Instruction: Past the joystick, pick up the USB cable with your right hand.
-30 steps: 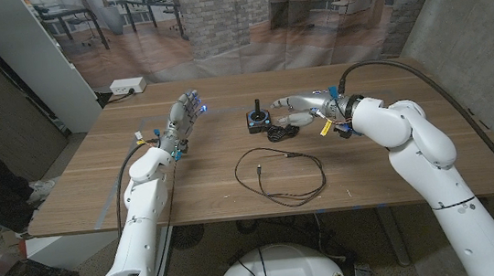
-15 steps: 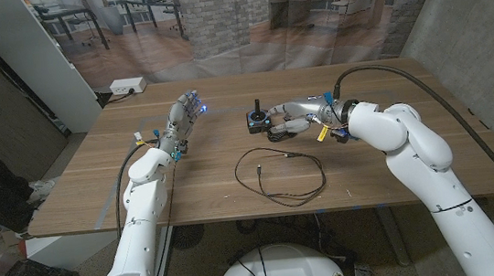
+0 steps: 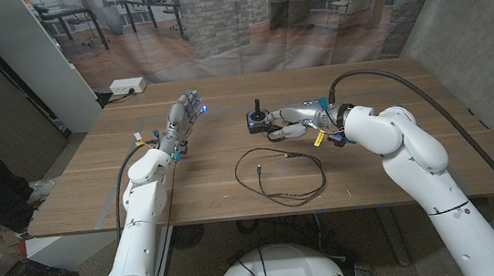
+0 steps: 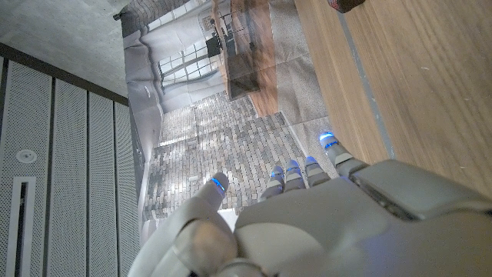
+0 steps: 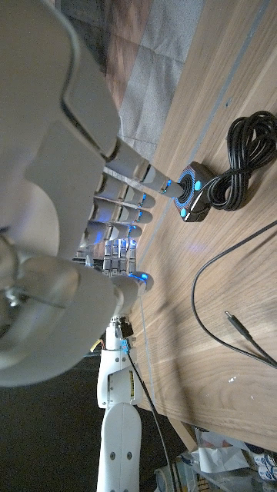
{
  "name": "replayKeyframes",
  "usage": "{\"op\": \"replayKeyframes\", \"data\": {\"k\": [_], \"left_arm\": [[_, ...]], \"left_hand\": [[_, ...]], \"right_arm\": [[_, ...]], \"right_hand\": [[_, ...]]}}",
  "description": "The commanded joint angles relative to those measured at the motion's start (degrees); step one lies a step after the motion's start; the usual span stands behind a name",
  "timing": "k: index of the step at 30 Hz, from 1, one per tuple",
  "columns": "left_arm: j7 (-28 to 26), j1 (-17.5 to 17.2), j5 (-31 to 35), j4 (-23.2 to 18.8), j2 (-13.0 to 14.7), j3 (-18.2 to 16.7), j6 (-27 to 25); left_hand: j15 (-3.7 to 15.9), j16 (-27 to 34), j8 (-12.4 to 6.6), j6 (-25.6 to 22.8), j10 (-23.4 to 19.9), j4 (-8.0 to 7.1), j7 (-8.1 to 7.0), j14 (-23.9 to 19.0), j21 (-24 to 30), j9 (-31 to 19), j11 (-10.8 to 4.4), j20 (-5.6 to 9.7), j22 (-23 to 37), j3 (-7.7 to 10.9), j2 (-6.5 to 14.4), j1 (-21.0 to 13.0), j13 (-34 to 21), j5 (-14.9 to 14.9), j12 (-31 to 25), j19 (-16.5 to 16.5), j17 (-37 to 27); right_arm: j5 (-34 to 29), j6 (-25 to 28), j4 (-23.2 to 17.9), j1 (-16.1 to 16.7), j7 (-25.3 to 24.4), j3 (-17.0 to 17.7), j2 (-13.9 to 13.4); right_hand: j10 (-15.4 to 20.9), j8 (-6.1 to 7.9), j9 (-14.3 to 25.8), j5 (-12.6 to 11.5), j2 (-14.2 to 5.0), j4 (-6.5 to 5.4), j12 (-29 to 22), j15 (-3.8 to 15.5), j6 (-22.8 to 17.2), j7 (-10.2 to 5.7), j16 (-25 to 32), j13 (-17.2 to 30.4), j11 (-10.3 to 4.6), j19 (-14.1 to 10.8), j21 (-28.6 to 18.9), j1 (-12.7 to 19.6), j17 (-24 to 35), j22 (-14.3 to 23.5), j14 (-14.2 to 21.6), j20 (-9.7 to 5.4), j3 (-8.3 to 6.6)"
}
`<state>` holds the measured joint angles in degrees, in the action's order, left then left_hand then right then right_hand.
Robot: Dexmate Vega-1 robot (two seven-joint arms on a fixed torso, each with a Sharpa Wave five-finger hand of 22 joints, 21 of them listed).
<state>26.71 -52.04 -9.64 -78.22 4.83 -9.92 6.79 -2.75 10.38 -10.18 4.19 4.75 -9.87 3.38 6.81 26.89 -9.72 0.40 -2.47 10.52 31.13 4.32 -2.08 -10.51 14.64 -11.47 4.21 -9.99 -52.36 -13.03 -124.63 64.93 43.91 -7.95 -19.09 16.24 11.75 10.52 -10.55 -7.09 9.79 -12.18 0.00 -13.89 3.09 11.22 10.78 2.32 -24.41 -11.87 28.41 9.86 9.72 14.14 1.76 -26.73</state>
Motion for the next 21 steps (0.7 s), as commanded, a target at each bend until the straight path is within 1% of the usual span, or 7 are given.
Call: {"op": "replayKeyframes", "data": {"k": [1,6,14,21], "left_arm": [[0.2,-0.2,-0.2,-0.2,0.0,-0.2,0.0],[0.3,-0.1,-0.2,-0.1,0.1,-0.2,0.0],[0.2,-0.1,-0.1,-0.1,0.1,-0.2,-0.1],[0.2,0.0,-0.1,0.0,0.1,-0.3,-0.2]], "left_hand": [[0.07,0.2,-0.26,-0.3,-0.1,0.04,-0.18,-0.3,-0.1,-0.2,-0.07,-0.11,0.2,-0.34,4.5,0.5,-0.1,0.4,-0.1,-0.1,-0.1],[0.07,0.2,-0.26,-0.3,-0.1,0.04,-0.17,-0.3,-0.1,-0.2,-0.08,-0.15,0.2,-0.34,4.5,0.5,-0.1,0.4,-0.1,-0.1,-0.1],[0.09,0.2,-0.26,-0.3,0.0,0.03,-0.18,-0.3,-0.2,-0.2,-0.04,-0.15,0.2,-0.36,4.5,0.5,-0.1,0.4,-0.1,-0.1,-0.1],[0.02,0.2,-0.25,-0.3,0.0,0.03,-0.18,-0.3,-0.3,-0.2,-0.06,-0.17,0.2,-0.38,4.5,0.5,-0.1,0.4,-0.1,-0.1,-0.1]], "right_arm": [[-2.5,0.2,0.1,-0.3,0.6,-1.7,0.1],[-4.3,0.4,0.5,-0.5,1.1,-2.8,0.1],[-5.4,0.2,1.3,-1.0,1.4,-3.5,0.2],[-6.5,0.1,1.9,-1.4,1.1,-3.9,0.4]], "right_hand": [[-0.2,-0.38,0.3,0.0,0.15,0.22,0.2,0.11,0.8,-0.02,-0.3,0.1,-0.34,-0.3,0.0,1.0,0.2,0.2,-0.3,-0.33,-0.15],[-0.5,-0.50,0.3,0.0,0.10,0.29,0.4,0.20,1.0,-0.17,-0.4,0.1,-0.58,-0.3,0.1,1.6,0.2,0.2,-0.4,-0.50,-0.28],[-1.2,-0.74,0.3,0.0,0.18,0.43,0.7,0.32,1.7,-0.35,-0.6,0.1,-0.96,-0.2,0.2,2.8,0.2,0.2,-0.8,-0.73,-0.48],[-1.2,-0.79,0.3,0.0,0.26,0.46,0.8,0.37,1.9,-0.29,-0.7,0.1,-0.89,-0.2,0.2,3.3,0.2,0.2,-1.0,-0.84,-0.54]]}}
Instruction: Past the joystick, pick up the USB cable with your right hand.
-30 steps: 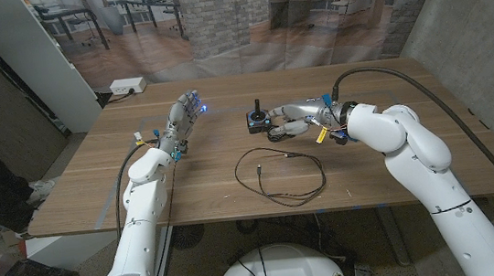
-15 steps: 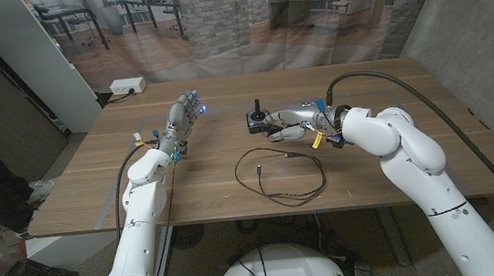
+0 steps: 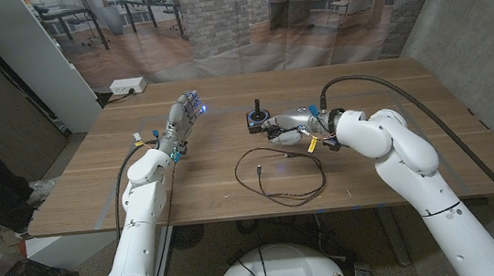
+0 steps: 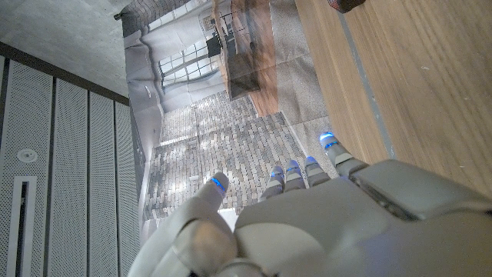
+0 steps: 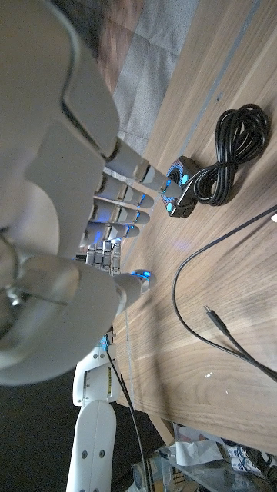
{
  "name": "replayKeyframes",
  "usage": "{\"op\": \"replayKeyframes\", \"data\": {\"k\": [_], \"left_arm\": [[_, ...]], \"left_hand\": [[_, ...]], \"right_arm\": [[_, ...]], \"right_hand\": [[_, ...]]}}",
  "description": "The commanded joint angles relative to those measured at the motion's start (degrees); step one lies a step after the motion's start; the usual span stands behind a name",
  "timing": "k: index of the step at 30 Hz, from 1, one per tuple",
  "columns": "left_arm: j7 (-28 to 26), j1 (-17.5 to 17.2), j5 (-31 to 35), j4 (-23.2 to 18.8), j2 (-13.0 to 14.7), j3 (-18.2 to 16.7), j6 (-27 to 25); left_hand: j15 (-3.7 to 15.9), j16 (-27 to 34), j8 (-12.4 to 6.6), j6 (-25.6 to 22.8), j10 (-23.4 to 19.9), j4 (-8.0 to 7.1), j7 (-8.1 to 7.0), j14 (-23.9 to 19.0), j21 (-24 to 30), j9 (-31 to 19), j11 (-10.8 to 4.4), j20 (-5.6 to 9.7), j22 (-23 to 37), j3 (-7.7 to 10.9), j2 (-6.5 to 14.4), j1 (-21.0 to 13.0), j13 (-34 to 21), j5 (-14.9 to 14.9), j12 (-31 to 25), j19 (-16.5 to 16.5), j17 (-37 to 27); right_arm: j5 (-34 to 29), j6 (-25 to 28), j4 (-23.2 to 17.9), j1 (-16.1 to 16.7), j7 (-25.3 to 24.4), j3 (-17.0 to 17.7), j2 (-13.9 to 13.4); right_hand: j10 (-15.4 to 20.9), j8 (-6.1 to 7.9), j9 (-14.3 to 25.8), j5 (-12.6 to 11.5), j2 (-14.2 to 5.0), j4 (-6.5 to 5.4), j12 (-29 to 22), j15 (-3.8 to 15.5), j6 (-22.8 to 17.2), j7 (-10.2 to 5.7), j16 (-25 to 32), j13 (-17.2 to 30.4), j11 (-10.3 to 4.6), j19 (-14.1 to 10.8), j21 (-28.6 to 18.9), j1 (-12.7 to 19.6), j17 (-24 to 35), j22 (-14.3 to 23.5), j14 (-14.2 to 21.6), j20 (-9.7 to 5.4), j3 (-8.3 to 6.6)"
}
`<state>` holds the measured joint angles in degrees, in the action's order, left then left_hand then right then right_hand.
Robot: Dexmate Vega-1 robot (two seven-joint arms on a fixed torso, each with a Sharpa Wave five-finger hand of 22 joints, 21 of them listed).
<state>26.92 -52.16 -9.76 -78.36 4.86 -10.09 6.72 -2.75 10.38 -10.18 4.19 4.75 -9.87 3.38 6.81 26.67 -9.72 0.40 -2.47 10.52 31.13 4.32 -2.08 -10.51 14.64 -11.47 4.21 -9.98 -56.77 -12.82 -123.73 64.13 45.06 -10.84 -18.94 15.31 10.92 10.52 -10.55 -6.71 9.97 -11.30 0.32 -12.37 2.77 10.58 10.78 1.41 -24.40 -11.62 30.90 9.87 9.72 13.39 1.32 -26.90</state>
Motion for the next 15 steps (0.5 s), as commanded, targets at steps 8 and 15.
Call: {"op": "replayKeyframes", "data": {"k": [8,15], "left_arm": [[0.0,0.5,0.1,0.8,0.1,0.0,0.0],[0.1,0.9,0.0,1.5,0.2,-0.1,0.2]], "left_hand": [[0.01,0.2,-0.24,-0.3,-0.1,0.03,-0.21,-0.3,-0.1,-0.2,-0.04,-0.17,0.2,-0.40,4.5,0.5,-0.1,0.4,-0.1,-0.1,-0.1],[0.06,0.2,-0.23,-0.2,-0.1,0.02,-0.17,-0.3,-0.1,-0.2,-0.09,-0.20,0.2,-0.42,4.5,0.5,-0.1,0.4,-0.1,-0.1,-0.1]], "right_arm": [[-3.0,0.0,1.8,-1.0,0.0,-1.6,0.5],[-3.1,0.3,2.9,-1.7,0.8,-2.2,0.9]], "right_hand": [[-0.5,-0.05,0.3,0.0,-0.03,0.33,0.0,0.21,0.8,-0.19,-0.1,0.1,-0.20,-0.2,0.1,1.5,0.2,0.2,-0.4,-0.53,-0.45],[-0.7,-0.06,0.3,-0.1,0.00,0.40,0.1,0.37,1.0,-0.30,-0.1,0.1,-0.21,-0.2,0.1,2.1,0.2,0.2,-0.4,-0.57,-0.57]]}}
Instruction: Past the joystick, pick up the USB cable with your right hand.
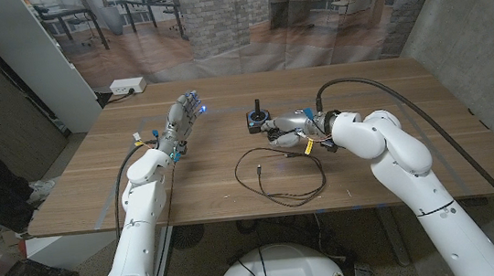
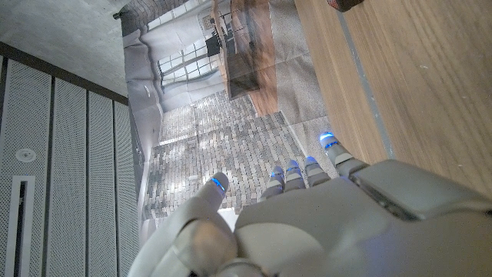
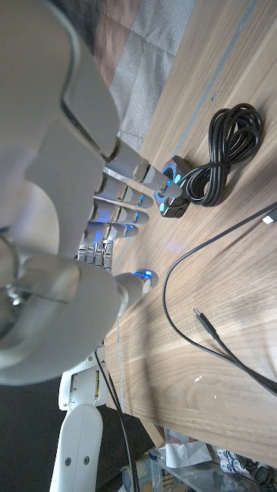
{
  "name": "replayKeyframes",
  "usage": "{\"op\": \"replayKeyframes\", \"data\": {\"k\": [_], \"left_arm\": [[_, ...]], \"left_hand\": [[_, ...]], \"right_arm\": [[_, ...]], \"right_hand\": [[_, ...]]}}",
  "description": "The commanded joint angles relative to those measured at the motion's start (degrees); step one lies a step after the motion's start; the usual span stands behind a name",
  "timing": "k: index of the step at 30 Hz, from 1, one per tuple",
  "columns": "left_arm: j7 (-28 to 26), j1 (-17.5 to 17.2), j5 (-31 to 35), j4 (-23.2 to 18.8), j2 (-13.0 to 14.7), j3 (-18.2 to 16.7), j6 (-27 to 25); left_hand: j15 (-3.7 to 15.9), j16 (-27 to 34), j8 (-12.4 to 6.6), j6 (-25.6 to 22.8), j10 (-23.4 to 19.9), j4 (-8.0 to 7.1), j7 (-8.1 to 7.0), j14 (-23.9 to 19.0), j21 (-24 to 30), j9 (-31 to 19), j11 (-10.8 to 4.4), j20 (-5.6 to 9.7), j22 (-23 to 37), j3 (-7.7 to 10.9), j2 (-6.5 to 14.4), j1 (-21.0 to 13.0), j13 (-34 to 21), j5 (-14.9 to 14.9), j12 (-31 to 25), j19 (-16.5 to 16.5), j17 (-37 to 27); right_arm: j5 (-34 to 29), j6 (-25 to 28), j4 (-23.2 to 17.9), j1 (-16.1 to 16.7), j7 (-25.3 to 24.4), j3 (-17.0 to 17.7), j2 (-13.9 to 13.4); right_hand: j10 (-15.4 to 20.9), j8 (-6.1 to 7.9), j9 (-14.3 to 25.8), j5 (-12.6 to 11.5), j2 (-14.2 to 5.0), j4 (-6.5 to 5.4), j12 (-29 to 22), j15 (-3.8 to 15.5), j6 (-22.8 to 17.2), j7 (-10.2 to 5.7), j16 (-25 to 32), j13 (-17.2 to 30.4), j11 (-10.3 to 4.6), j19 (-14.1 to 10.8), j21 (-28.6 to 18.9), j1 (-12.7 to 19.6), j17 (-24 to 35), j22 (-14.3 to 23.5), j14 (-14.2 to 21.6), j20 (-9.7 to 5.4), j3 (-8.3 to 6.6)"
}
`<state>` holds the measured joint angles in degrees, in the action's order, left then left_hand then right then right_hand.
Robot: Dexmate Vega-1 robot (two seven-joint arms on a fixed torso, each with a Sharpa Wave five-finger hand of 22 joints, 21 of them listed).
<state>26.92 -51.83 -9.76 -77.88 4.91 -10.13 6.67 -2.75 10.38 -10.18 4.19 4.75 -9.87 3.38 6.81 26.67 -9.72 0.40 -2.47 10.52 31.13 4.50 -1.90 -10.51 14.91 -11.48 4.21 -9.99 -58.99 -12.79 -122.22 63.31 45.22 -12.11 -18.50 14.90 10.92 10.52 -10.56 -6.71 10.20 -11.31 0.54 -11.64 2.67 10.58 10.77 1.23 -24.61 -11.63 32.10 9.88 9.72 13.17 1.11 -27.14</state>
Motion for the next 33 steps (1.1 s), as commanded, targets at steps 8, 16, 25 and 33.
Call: {"op": "replayKeyframes", "data": {"k": [8,16,25,33], "left_arm": [[0.1,1.0,0.0,1.8,0.2,-0.1,0.4],[0.0,1.2,0.0,2.2,0.3,-0.1,0.4],[-0.1,1.3,0.0,2.4,0.4,-0.1,0.3],[0.0,1.5,0.0,2.6,0.4,-0.1,0.4]], "left_hand": [[0.07,0.2,-0.23,-0.2,-0.1,0.02,-0.17,-0.3,-0.2,-0.2,-0.13,-0.23,0.2,-0.44,4.3,0.3,-0.1,0.2,-0.1,-0.1,-0.1],[0.08,0.2,-0.23,-0.2,0.0,0.00,-0.19,-0.3,-0.3,-0.2,-0.12,-0.21,0.2,-0.46,4.3,0.3,-0.1,0.2,-0.1,-0.2,-0.1],[0.09,0.2,-0.23,-0.2,-0.1,-0.01,-0.16,-0.3,-0.3,-0.2,-0.15,-0.23,0.2,-0.47,4.3,0.3,-0.1,0.2,-0.1,-0.2,-0.1],[0.00,0.2,-0.23,-0.2,-0.1,-0.03,-0.13,-0.3,-0.4,-0.2,-0.10,-0.23,0.2,-0.49,4.3,0.4,-0.1,0.2,-0.1,-0.3,-0.1]], "right_arm": [[-1.5,0.2,2.7,-1.7,0.9,-1.9,0.5],[-2.2,-0.2,3.8,-2.1,0.4,-2.5,0.3],[-2.6,-0.5,4.2,-2.3,0.2,-3.0,0.3],[-2.6,-1.0,4.8,-2.3,0.4,-3.6,0.2]], "right_hand": [[-0.4,-0.16,0.3,-0.1,0.10,0.26,0.1,0.26,0.7,-0.17,-0.1,0.1,-0.13,0.0,0.1,1.7,0.2,0.2,-0.3,-0.45,-0.48],[-0.5,-0.13,0.3,-0.2,0.31,0.38,0.1,0.37,0.9,-0.21,-0.2,0.1,-0.26,-0.1,0.2,2.7,0.1,0.2,-0.4,-0.58,-0.63],[-0.7,-0.09,0.3,-0.4,0.66,0.63,0.1,0.51,1.1,-0.32,-0.1,0.1,-0.41,-0.2,0.2,4.1,0.1,0.1,-0.3,-0.74,-0.91],[-0.6,-0.02,0.3,-0.5,1.09,0.76,0.0,0.62,1.2,-0.38,-0.1,0.1,-0.64,-0.2,0.2,5.5,0.1,0.1,-0.2,-0.85,-1.14]]}}
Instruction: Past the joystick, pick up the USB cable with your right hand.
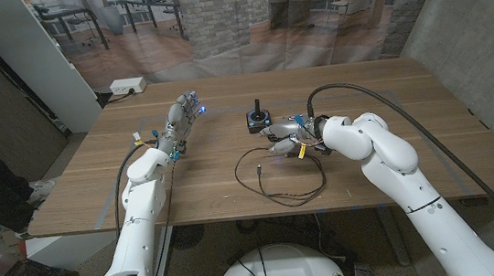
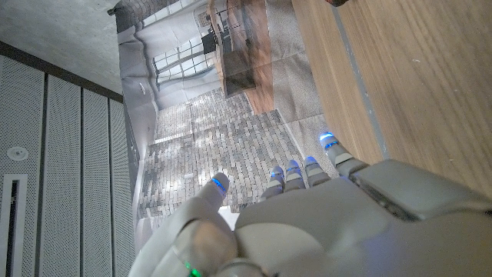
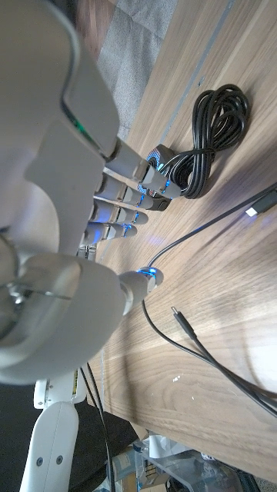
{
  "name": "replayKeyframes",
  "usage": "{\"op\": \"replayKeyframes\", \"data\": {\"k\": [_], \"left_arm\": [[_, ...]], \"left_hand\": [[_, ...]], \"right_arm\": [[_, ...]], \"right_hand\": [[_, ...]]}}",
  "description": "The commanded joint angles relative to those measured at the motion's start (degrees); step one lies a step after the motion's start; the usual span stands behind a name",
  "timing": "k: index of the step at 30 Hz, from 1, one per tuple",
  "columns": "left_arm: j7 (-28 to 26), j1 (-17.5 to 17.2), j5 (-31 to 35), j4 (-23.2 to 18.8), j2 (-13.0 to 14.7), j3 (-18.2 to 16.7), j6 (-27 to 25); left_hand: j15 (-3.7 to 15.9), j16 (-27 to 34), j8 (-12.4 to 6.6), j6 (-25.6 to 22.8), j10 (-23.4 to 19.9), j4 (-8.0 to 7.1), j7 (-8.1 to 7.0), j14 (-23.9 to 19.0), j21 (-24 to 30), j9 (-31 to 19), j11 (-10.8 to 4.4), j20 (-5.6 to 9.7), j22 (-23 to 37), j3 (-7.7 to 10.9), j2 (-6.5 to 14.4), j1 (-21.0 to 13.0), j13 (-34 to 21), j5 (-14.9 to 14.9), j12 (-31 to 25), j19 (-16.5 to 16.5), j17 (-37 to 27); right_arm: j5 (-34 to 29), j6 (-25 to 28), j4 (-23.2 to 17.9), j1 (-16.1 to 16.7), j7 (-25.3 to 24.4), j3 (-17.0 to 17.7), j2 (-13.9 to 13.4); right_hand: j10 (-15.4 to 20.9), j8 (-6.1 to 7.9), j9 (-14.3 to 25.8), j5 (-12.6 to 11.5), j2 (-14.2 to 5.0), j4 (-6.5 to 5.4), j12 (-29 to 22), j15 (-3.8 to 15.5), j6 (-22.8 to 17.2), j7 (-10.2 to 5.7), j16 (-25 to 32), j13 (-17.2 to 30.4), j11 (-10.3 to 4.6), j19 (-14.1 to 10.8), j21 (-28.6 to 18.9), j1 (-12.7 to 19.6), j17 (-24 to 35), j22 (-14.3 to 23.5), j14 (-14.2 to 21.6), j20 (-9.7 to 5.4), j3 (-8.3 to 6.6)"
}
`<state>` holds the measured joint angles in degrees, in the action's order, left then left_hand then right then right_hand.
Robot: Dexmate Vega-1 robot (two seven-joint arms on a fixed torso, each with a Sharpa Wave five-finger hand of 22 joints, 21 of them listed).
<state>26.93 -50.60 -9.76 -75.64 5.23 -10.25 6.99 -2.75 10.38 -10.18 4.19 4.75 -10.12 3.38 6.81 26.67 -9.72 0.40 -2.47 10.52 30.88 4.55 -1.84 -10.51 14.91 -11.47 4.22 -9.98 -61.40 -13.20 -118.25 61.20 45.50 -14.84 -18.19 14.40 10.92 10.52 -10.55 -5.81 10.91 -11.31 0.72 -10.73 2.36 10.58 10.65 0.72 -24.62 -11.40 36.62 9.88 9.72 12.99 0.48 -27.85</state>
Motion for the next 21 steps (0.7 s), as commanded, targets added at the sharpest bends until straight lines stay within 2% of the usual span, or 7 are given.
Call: {"op": "replayKeyframes", "data": {"k": [1,21], "left_arm": [[0.0,0.3,0.0,0.4,0.1,0.0,0.0],[0.0,0.2,0.1,0.2,0.3,0.1,-0.2]], "left_hand": [[0.01,0.2,-0.23,-0.2,-0.1,0.22,-0.16,-0.3,-0.4,-0.2,-0.08,-0.21,0.2,-0.24,4.3,0.3,-0.1,0.2,-0.1,-0.3,-0.1],[0.06,0.2,-0.23,-0.2,-0.1,0.21,-0.16,-0.3,-0.5,-0.2,0.01,-0.21,0.2,-0.27,4.3,0.3,-0.1,0.2,-0.1,-0.3,-0.1]], "right_arm": [[0.2,-0.6,1.0,-0.3,0.4,-0.8,-0.1],[-0.1,-1.2,1.9,-0.3,0.2,-1.9,-0.2]], "right_hand": [[-0.1,-0.01,0.3,-0.5,0.25,0.06,0.0,0.43,0.3,-0.06,-0.1,0.2,-0.09,-0.2,0.0,1.2,0.1,0.1,0.0,-0.25,-0.45],[0.0,0.15,0.3,-0.7,0.97,-0.04,-0.1,0.65,0.3,-0.16,-0.1,0.2,-0.28,-0.6,0.0,3.9,0.1,0.1,0.3,-0.56,-0.72]]}}
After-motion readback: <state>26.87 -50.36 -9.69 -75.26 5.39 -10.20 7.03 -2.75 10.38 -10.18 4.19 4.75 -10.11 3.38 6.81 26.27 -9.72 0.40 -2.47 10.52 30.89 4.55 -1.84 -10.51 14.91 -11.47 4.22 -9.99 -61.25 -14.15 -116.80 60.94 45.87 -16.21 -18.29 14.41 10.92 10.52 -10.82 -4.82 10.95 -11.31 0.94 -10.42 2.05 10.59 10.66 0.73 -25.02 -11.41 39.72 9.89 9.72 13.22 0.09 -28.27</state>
